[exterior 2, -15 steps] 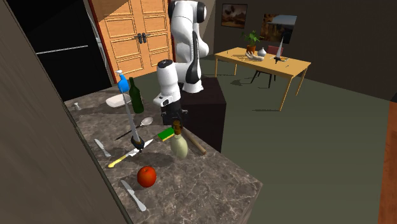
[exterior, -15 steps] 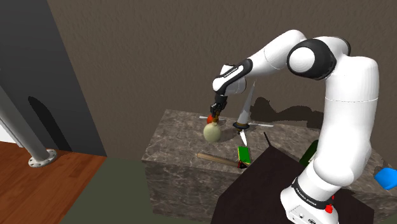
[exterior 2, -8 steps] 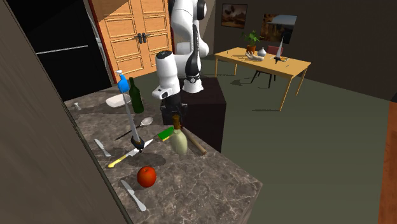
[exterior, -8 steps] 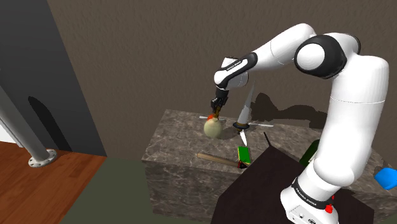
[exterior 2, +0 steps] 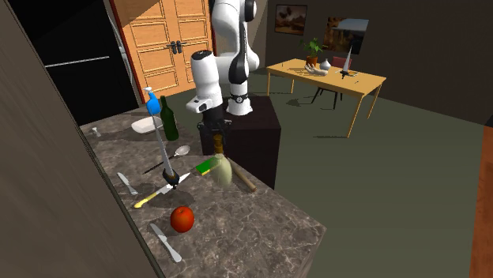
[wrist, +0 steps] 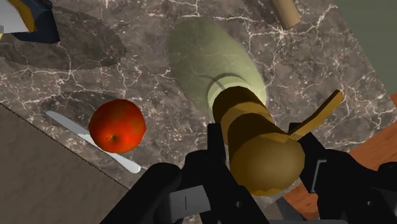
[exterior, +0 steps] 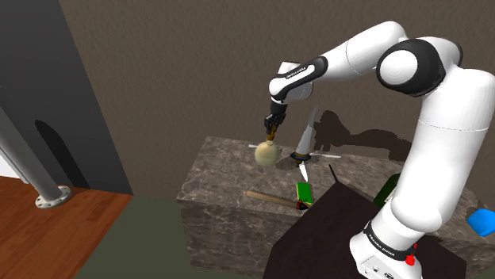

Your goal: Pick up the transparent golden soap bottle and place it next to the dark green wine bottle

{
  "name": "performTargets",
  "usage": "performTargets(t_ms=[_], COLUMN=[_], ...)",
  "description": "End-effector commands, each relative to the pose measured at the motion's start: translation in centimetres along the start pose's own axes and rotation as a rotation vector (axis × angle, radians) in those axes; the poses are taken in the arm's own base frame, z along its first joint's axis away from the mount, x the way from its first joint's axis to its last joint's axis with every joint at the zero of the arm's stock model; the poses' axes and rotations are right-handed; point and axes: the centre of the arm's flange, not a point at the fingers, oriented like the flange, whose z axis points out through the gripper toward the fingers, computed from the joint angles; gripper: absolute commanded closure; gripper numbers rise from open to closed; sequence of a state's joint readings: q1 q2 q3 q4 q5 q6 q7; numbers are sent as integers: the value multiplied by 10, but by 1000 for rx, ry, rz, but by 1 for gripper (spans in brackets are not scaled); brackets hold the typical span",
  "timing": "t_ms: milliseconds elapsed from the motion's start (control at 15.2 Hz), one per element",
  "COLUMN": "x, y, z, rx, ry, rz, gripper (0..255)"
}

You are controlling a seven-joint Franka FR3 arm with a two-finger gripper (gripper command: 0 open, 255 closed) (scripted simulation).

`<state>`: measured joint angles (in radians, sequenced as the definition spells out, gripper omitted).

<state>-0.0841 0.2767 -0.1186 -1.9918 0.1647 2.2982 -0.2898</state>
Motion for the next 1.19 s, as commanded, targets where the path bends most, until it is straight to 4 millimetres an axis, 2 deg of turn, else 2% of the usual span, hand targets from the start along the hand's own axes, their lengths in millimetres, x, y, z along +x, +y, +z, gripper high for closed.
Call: performTargets(t_ms=[0,1122], x=[0,5], y=[-2,-10], z=[-11,-100], rx=[0,0], ry=[0,0], rz=[0,0], gripper=[255,255])
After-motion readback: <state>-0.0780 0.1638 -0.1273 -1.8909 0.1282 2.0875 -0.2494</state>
